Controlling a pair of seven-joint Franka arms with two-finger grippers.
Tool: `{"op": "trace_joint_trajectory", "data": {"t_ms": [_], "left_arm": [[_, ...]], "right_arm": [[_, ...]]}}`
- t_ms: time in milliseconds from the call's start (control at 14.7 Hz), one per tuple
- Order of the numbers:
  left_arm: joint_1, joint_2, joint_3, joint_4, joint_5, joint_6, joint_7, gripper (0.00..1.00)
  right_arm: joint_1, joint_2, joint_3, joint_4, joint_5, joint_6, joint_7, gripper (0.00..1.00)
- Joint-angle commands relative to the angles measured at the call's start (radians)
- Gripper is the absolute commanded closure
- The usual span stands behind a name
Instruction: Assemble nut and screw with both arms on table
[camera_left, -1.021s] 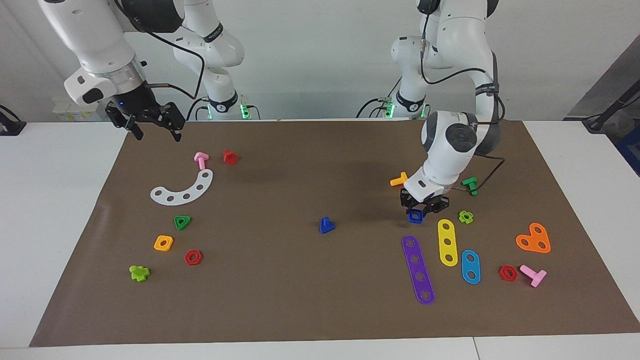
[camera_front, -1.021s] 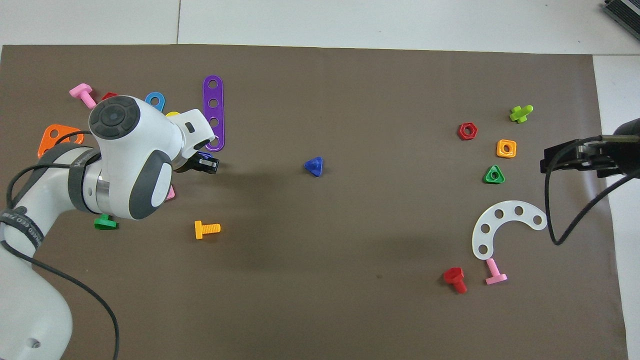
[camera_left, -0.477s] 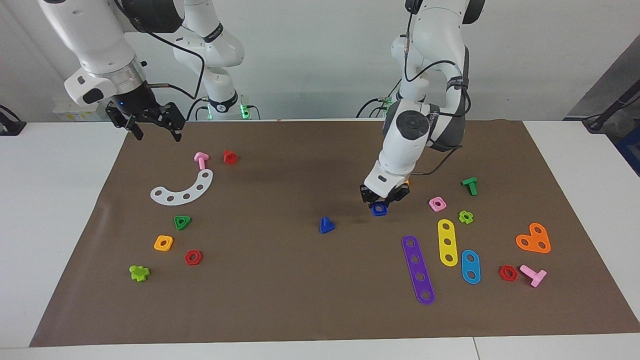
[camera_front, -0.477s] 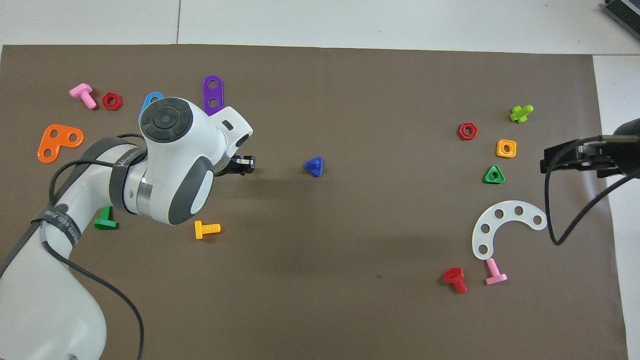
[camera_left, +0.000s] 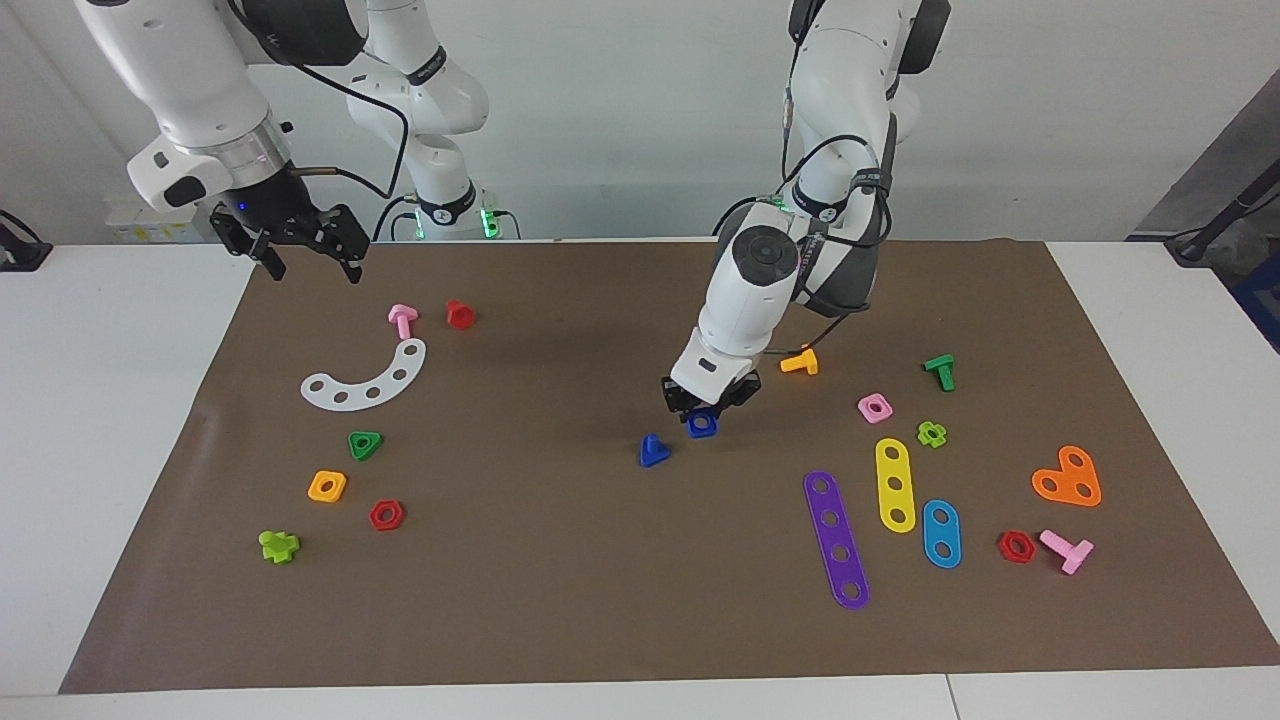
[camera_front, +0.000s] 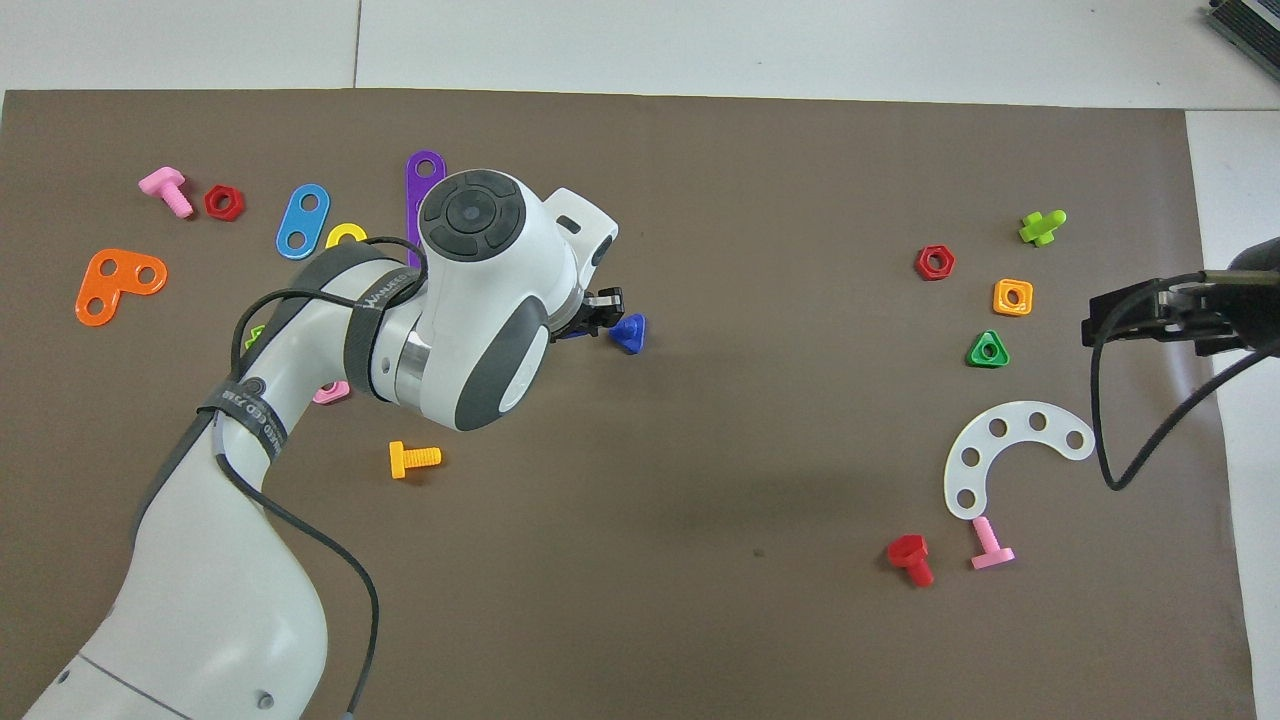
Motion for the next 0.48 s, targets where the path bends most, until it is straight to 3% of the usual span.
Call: {"op": "trace_joint_trajectory", "data": {"t_ms": [0,409], "left_arm": [[-0.038,0.077,0.02,0.117,-0.023,-0.045,-0.048,0.72],[-0.071,0.107,0.02,0.147,-0.023,-0.049,-0.056,0.74]], "right_arm": [[-0.012,-0.027,0.0,-0.036,0.016,0.023,-0.015,0.0],[0.017,-0.027,-0.027,-0.036,0.016,0.025,-0.013,0.0]]}}
